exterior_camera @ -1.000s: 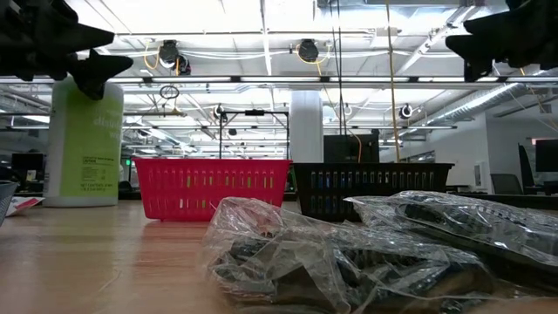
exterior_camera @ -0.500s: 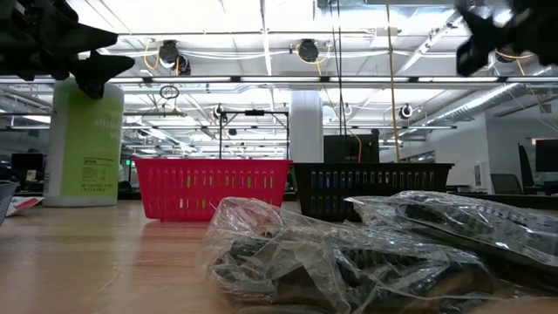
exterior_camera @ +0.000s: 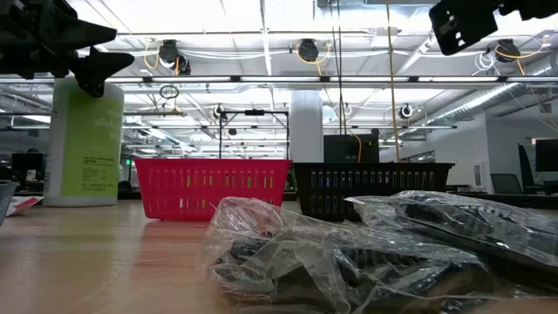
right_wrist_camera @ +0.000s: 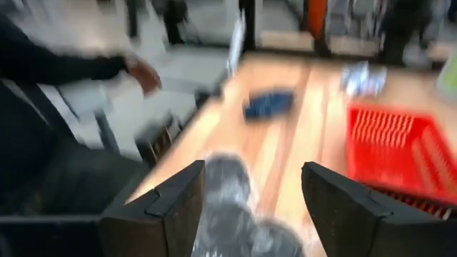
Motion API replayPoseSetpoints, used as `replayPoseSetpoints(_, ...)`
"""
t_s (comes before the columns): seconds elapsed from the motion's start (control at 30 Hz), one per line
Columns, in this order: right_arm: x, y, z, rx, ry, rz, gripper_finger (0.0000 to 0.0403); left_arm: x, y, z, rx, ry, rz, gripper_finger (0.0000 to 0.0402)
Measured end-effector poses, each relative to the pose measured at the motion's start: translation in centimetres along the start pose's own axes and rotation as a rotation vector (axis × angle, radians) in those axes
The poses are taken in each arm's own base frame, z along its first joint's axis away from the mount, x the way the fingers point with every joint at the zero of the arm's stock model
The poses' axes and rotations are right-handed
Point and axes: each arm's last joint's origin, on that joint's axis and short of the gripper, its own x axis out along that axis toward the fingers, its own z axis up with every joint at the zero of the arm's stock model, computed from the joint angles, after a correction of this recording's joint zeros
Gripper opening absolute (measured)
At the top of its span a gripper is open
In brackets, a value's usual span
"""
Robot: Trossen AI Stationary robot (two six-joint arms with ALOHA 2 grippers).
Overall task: Pick & Place Travel size toiletries
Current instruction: Put the bottom right hairbrush into the black bin
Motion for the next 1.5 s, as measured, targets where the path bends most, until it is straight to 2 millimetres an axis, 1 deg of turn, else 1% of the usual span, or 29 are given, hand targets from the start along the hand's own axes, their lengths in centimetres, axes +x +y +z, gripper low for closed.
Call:
replayPoseSetpoints(0.07, 2.0, 1.0, 0.4, 0.011, 0.120, -0.042, 0.0226, 0.0, 0.0, 0.0, 0.001, 0.003, 0.000, 0.0248)
replayPoseSetpoints(0.2, 5.5, 2.6, 0.2, 0.018, 0.339, -0.104, 0.0226, 0.0, 0.0, 0.0, 0.002, 0.003, 0.000, 0.0248)
replayPoseSetpoints(0.33, 8.6, 3.7, 0.2, -0.052, 0.505, -0.121, 0.0226, 0.0, 0.0, 0.0, 0.002, 0.002, 0.000, 0.0248)
replayPoseSetpoints(0.43, 10.7, 3.9, 0.0, -0.100, 0.575, -0.128, 0.0227, 0.0, 0.0, 0.0, 0.002, 0.002, 0.000, 0.0248)
replayPoseSetpoints(0.5, 11.9, 3.9, 0.0, -0.119, 0.576, -0.128, 0.0226, 0.0, 0.0, 0.0, 0.002, 0.001, 0.000, 0.0248)
replayPoseSetpoints(0.57, 12.9, 4.0, -0.5, -0.150, 0.588, -0.127, 0.0227, 0.0, 0.0, 0.0, 0.002, 0.002, 0.000, 0.0248)
replayPoseSetpoints(0.67, 14.2, 3.6, -1.5, -0.186, 0.605, -0.124, 0.0228, 0.0, 0.0, 0.0, 0.002, 0.001, 0.000, 0.0248)
replayPoseSetpoints(0.77, 14.9, 2.8, -2.0, -0.161, 0.611, -0.131, 0.0228, 0.0, 0.0, 0.0, 0.002, 0.001, 0.000, 0.0248)
replayPoseSetpoints(0.87, 15.5, 2.0, -2.6, -0.095, 0.622, -0.129, 0.0228, 0.0, 0.0, 0.0, 0.002, 0.001, 0.000, 0.0248)
replayPoseSetpoints(1.1, 16.1, 1.3, -3.7, 0.031, 0.691, -0.011, 0.0221, 0.0, 0.0, 0.0, 0.001, 0.002, 0.000, 0.0248)
replayPoseSetpoints(1.2, 16.1, 1.2, -3.7, 0.041, 0.692, -0.011, 0.0213, 0.0, 0.0, 0.0, 0.001, 0.002, 0.000, 0.0248)
replayPoseSetpoints(1.37, 16.1, 1.2, -3.6, 0.036, 0.687, -0.009, 0.0188, 0.0, 0.0, 0.0, 0.001, 0.001, 0.001, 0.0248)
replayPoseSetpoints(1.5, 16.1, 1.2, -3.6, 0.033, 0.688, -0.010, 0.0149, 0.0, 0.0, 0.0, 0.001, 0.002, 0.000, 0.0248)
